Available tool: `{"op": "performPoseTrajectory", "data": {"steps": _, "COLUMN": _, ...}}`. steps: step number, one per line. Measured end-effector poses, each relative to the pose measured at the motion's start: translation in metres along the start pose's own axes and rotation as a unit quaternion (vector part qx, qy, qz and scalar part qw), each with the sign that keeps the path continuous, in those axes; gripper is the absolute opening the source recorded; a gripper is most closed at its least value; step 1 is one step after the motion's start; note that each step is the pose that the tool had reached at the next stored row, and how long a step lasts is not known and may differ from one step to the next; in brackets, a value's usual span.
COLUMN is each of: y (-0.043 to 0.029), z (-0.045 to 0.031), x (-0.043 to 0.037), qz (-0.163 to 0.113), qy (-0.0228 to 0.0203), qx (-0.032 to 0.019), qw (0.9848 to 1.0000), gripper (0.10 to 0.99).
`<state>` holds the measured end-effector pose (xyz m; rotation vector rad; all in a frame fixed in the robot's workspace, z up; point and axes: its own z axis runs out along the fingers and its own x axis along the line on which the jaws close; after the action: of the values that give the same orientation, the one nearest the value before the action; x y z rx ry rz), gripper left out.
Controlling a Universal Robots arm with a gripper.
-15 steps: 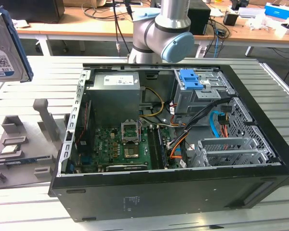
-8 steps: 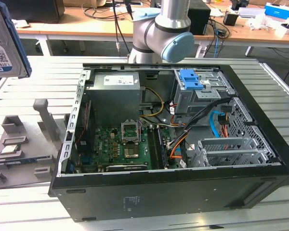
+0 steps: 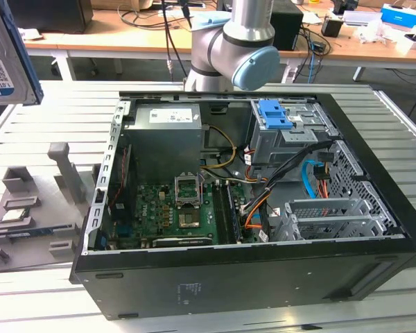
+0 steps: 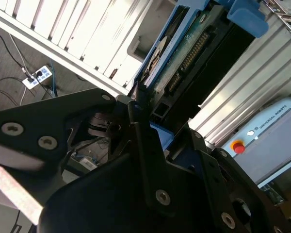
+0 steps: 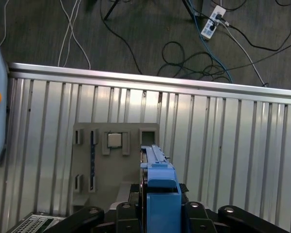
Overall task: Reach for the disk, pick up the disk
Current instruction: 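Pick up the disk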
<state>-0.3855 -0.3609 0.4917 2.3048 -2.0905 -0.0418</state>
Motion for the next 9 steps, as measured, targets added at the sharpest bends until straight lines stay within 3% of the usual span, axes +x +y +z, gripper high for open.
{"op": "performPoseTrajectory", "data": {"steps": 9, "y": -0.0009, "z": -0.0093, "x": 0.0001, "qz": 0.0, "qy": 0.0, "qx": -0.0001, "qw": 1.0, "gripper": 0.369}}
